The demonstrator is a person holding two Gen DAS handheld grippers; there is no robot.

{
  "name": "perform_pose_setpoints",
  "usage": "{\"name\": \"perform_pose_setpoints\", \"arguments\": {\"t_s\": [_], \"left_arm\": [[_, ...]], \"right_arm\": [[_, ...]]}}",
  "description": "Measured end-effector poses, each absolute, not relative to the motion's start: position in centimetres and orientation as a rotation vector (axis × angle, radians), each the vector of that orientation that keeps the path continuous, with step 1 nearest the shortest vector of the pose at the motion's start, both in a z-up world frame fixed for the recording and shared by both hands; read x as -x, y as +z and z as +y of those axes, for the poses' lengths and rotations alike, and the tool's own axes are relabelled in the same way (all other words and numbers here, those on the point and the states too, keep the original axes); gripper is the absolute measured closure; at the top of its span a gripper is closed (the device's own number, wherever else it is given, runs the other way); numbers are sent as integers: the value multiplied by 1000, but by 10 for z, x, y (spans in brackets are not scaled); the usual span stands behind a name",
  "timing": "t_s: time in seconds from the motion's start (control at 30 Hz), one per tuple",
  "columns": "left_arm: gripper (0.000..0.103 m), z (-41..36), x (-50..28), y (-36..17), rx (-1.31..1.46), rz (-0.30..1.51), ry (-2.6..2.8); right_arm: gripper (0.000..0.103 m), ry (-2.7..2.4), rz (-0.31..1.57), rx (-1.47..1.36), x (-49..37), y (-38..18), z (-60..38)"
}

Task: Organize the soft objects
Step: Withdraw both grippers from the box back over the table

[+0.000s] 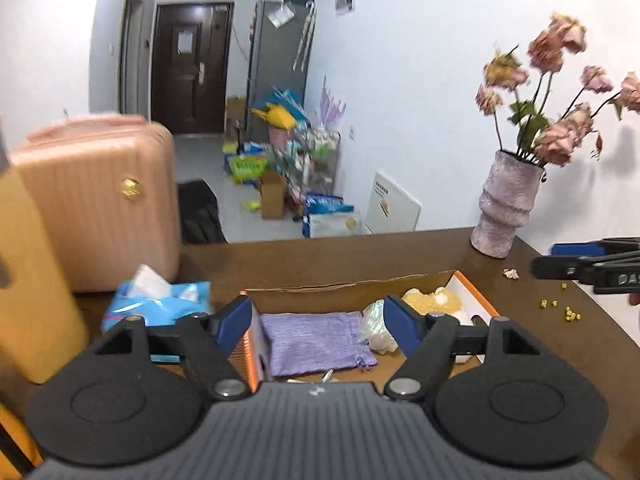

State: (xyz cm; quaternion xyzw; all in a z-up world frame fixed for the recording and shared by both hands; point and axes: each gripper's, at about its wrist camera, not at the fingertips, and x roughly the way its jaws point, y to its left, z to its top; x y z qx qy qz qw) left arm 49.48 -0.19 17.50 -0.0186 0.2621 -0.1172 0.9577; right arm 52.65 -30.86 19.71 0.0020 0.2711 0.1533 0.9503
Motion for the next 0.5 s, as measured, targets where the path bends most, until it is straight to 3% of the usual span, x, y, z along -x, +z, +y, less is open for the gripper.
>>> {"name": "perform_pose_setpoints", "arguments": {"t_s": [0.27,0.5], "left_arm": [[19,-7,-428,212,49,436,-258],[15,-14,-343,169,14,365,-208]], "right_arm": [[30,317,459,-20,-455,232,-329],[24,353,360,-53,-368,202,-331]]}}
